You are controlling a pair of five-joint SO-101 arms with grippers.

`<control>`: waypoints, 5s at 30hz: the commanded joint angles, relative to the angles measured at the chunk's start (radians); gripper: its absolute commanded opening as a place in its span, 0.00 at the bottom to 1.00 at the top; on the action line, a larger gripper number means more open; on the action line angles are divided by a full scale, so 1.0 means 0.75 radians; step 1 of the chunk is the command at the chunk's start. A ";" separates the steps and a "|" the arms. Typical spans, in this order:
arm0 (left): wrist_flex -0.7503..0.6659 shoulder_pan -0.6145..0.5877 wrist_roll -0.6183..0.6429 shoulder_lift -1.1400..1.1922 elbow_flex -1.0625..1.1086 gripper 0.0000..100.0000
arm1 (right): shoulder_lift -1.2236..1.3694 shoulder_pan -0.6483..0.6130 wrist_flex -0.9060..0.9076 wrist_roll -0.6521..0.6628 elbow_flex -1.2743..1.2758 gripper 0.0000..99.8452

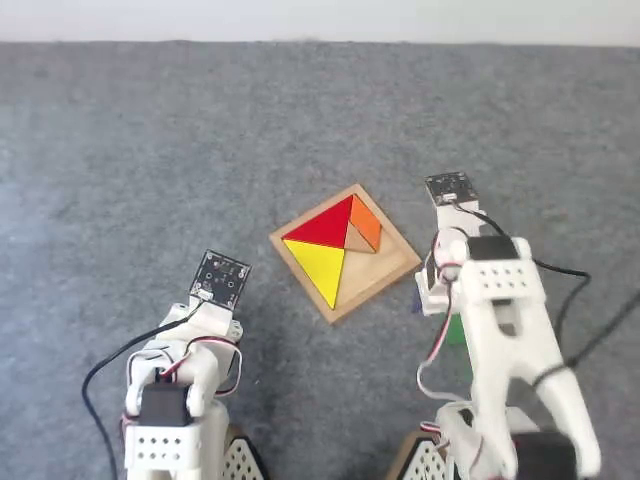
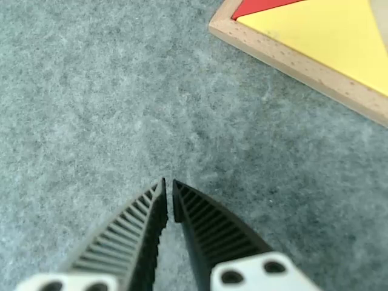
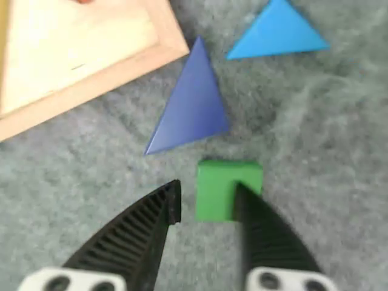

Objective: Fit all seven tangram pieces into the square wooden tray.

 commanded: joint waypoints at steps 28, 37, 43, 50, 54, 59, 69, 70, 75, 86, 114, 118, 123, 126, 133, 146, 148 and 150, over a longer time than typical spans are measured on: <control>0.004 -0.006 -0.014 -0.031 -0.009 0.02 | 0.472 0.060 -0.214 -0.018 -0.045 0.02; 0.004 -0.006 -0.014 -0.031 -0.009 0.02 | 0.107 -0.015 0.093 0.086 -0.346 0.03; 0.004 -0.006 -0.014 -0.031 -0.009 0.02 | 0.220 -0.224 0.199 0.364 -0.642 0.03; 0.004 -0.006 -0.014 -0.031 -0.009 0.02 | 0.660 -0.416 0.189 0.673 -0.931 0.03; 0.004 -0.006 -0.014 -0.031 -0.009 0.02 | 0.862 -0.515 0.185 0.763 -1.070 0.03; 0.004 -0.006 -0.014 -0.031 -0.009 0.02 | 1.024 -0.566 0.056 0.773 -1.144 0.03; 0.004 -0.006 -0.014 -0.031 -0.009 0.02 | 1.134 -0.560 -0.024 1.062 -1.146 0.03; 0.004 -0.006 -0.014 -0.031 -0.009 0.02 | 1.134 -0.564 -0.019 1.099 -1.146 0.03; 0.004 -0.006 -0.014 -0.031 -0.009 0.02 | 1.145 -0.564 -0.005 1.166 -1.146 0.03; 0.004 -0.006 -0.014 -0.031 -0.009 0.02 | 1.143 -0.580 0.177 1.170 -1.144 0.23; 0.004 -0.006 -0.014 -0.031 -0.009 0.02 | 0.605 -0.398 0.306 0.720 -0.910 0.23; 0.004 -0.006 -0.014 -0.031 -0.009 0.02 | 0.414 -0.332 0.128 0.667 -0.595 0.23; 0.004 -0.006 -0.014 -0.031 -0.009 0.02 | 0.199 -0.228 -0.058 0.534 -0.309 0.23; 0.004 -0.006 -0.014 -0.031 -0.009 0.02 | 0.206 -0.150 -0.054 0.464 -0.284 0.23; 0.004 -0.006 -0.014 -0.031 -0.009 0.02 | 0.400 -0.107 -0.136 0.018 -0.264 0.23; 0.004 -0.006 -0.014 -0.031 -0.009 0.02 | 0.498 0.109 -0.236 -0.393 -0.462 0.23; 0.004 -0.006 -0.014 -0.031 -0.009 0.02 | 0.498 0.105 -0.244 -0.679 -0.464 0.23; 0.004 -0.006 -0.014 -0.031 -0.009 0.02 | 0.498 0.081 -0.247 -1.045 -0.462 0.23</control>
